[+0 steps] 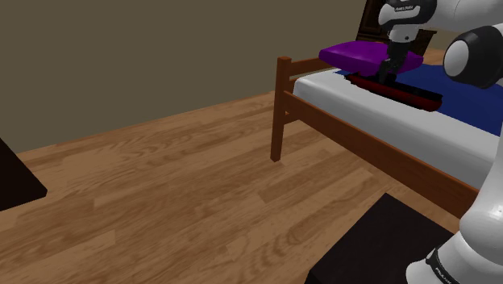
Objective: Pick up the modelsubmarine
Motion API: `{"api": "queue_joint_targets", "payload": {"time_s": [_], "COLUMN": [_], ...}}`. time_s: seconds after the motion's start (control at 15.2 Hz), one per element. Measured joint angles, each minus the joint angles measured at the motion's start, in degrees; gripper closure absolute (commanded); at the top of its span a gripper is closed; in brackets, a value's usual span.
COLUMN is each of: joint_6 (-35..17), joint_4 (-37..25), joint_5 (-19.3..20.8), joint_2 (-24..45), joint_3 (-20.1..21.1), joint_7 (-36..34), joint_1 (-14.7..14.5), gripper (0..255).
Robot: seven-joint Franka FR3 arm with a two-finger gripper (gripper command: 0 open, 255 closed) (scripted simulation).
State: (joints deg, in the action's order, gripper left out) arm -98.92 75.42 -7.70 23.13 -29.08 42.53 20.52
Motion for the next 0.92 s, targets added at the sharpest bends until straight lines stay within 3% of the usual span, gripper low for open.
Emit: {"api": "queue_joint_targets", "payload": {"time_s": [0.53, 0.92], "joint_6": [0.0, 4.5], "joint_4": [0.0, -5.5], "joint_5": [0.0, -0.5], "joint_2": [0.0, 1.1], "joint_3": [0.0, 0.0], "joint_7": [0.0, 0.2], "joint_1": [0.0, 0.9], "gripper": [255, 255]}}
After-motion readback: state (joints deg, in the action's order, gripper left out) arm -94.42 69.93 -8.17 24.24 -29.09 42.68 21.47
